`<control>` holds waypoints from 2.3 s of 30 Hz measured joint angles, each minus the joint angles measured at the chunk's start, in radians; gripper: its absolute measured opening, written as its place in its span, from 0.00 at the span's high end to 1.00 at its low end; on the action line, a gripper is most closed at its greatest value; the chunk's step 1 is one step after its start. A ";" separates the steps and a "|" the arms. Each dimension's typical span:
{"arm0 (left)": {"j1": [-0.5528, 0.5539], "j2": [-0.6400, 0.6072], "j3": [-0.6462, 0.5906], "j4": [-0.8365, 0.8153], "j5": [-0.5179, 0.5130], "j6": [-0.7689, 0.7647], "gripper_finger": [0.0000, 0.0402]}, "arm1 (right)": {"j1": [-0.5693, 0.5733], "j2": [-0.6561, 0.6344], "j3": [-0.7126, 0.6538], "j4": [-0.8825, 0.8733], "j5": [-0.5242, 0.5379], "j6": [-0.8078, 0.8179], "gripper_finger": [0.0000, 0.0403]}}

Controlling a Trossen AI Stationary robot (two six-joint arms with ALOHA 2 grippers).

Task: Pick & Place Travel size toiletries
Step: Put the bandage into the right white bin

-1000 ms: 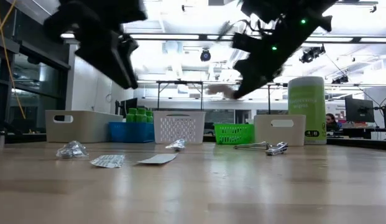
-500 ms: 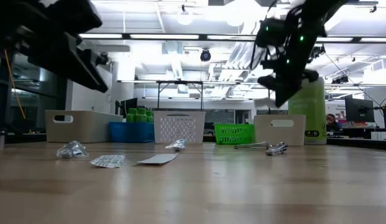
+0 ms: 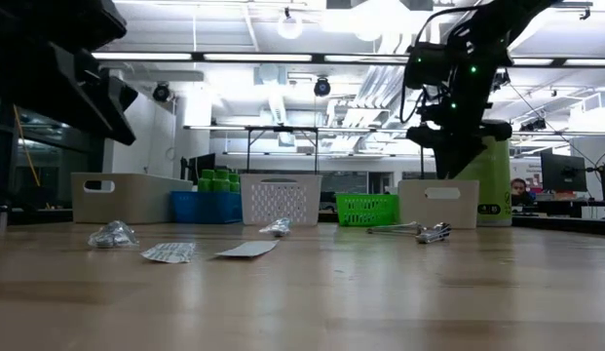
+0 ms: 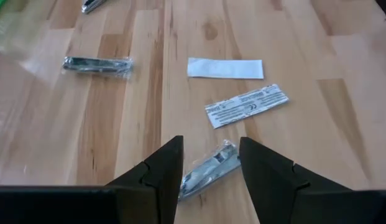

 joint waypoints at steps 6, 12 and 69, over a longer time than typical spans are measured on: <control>-0.010 -0.007 0.000 0.009 -0.001 -0.041 0.61 | 0.033 -0.030 0.000 0.008 0.005 -0.019 0.56; -0.010 -0.013 0.000 0.002 -0.001 -0.068 0.61 | 0.145 -0.126 0.000 0.017 0.068 -0.025 0.51; -0.007 0.278 0.210 -0.058 -0.072 -0.256 0.56 | 1.090 0.212 0.000 0.764 0.080 -0.127 0.57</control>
